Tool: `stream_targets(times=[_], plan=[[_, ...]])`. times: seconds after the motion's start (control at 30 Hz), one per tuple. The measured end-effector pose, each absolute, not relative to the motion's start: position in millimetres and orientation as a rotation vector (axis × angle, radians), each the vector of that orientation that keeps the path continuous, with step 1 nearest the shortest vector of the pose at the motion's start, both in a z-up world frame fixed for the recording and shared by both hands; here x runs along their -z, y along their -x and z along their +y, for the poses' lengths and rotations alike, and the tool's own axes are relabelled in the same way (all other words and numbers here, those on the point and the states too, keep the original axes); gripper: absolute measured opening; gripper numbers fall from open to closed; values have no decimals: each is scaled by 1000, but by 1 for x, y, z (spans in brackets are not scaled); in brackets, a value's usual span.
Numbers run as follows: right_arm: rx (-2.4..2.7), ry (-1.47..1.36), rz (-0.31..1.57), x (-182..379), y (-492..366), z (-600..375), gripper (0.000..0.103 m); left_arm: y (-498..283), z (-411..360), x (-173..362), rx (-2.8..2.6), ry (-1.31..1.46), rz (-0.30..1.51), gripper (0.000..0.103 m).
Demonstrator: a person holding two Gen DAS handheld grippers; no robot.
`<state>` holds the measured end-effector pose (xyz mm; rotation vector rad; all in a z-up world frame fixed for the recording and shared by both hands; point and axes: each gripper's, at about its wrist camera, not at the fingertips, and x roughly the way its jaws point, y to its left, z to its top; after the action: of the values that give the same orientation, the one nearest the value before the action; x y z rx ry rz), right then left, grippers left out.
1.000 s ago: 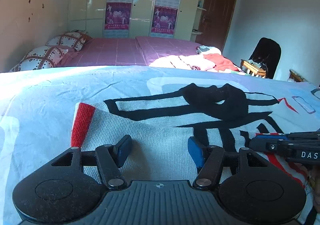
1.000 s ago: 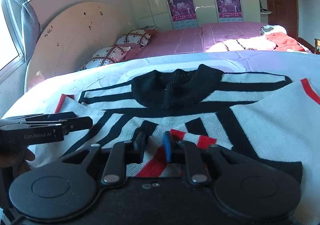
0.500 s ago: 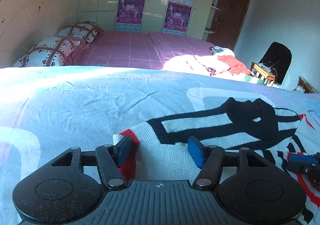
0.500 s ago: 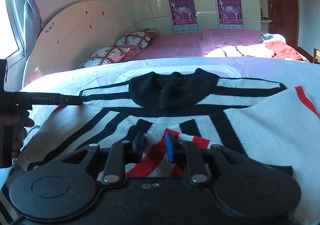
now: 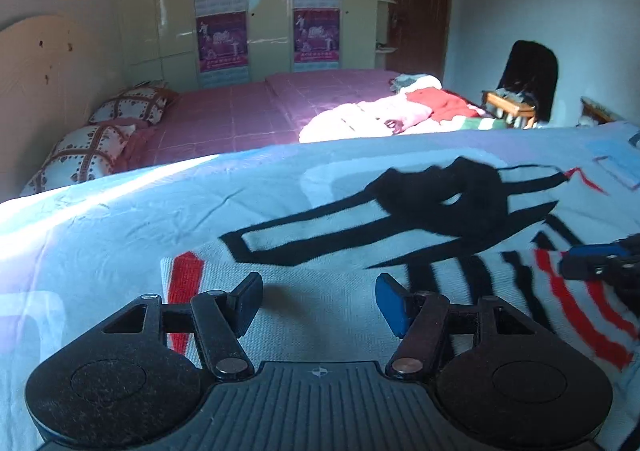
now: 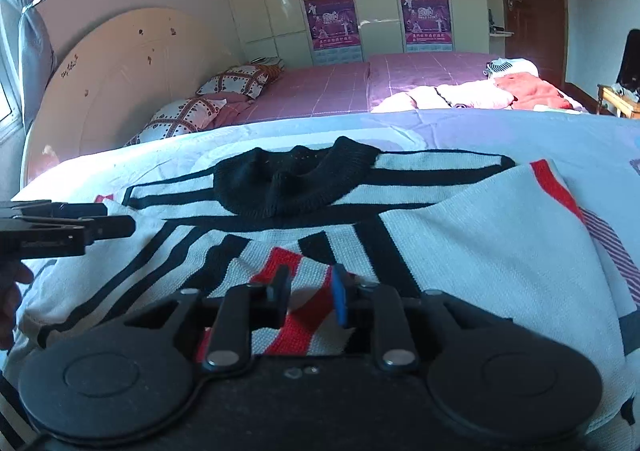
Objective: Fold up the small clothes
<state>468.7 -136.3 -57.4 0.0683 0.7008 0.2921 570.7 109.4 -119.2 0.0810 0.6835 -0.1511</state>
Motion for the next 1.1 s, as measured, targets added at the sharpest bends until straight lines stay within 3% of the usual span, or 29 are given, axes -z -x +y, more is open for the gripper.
stream_targets(times=[0.1, 0.2, 0.27, 0.53, 0.63, 0.67, 0.8, 0.97, 1.1], plan=[[-265, -30, 691, 61, -463, -148, 14, -576, 143, 130, 143, 40, 686, 62], [-223, -35, 672, 61, -453, -172, 13, -576, 150, 130, 161, -15, 693, 63], [-162, 0, 661, 62, -448, -185, 22, -574, 146, 130, 162, -71, 695, 69], [-169, -73, 634, 49, -432, -217, 27, -533, 131, 102, 167, -3, 610, 70], [-165, -62, 672, 65, -434, -217, 25, -532, 106, 122, 175, -78, 709, 70], [-166, -65, 669, 65, -434, -217, 25, -527, 99, 129, 160, -123, 689, 75], [-167, -114, 649, 52, -429, -227, 24, -513, 98, 118, 137, -59, 656, 75], [-96, -76, 589, 43, -444, -246, 12, -502, 79, 104, 117, -66, 578, 75], [-79, -78, 582, 39, -486, -269, 8, -527, 92, 102, -12, 46, 569, 75]])
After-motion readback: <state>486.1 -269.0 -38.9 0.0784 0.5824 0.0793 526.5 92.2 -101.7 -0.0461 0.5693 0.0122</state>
